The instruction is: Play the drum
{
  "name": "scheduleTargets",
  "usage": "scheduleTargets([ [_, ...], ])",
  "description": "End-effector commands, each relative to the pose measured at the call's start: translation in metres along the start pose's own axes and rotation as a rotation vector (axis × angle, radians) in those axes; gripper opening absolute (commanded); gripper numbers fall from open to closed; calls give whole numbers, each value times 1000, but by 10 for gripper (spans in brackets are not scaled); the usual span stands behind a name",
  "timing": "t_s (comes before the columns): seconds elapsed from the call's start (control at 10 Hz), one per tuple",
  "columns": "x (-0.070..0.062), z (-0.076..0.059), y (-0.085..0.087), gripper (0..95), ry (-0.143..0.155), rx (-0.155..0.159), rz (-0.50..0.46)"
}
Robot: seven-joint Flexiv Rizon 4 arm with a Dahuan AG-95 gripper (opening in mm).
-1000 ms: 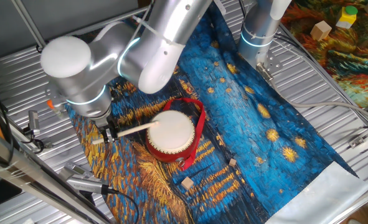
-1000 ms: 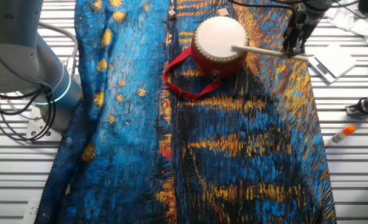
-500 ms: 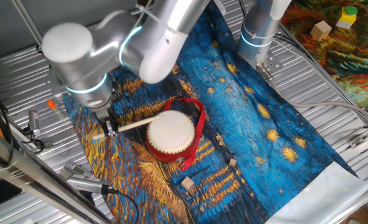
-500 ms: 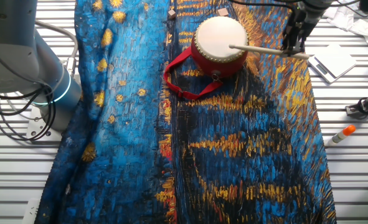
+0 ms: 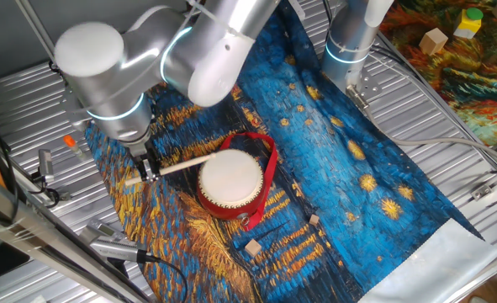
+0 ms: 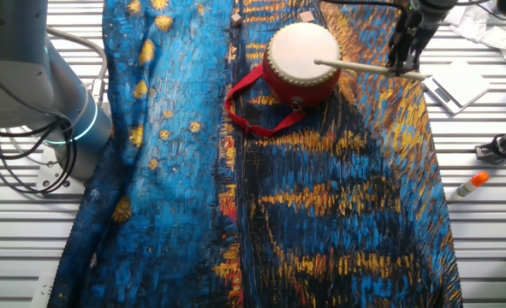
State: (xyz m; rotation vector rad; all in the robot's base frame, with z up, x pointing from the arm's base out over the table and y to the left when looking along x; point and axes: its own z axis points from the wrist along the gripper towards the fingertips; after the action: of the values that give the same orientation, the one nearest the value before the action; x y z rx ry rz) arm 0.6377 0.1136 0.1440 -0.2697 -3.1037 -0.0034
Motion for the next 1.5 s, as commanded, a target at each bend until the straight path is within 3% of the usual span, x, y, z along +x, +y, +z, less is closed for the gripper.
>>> scheduleTargets([
  [0.1,-3,6,7,0,1,3,13],
  [0.8,-4,18,11,0,0,6,26],
  [1.1,0,29,8,0,-5,6,21],
  [1.5,0,28,7,0,-22,-2,21],
])
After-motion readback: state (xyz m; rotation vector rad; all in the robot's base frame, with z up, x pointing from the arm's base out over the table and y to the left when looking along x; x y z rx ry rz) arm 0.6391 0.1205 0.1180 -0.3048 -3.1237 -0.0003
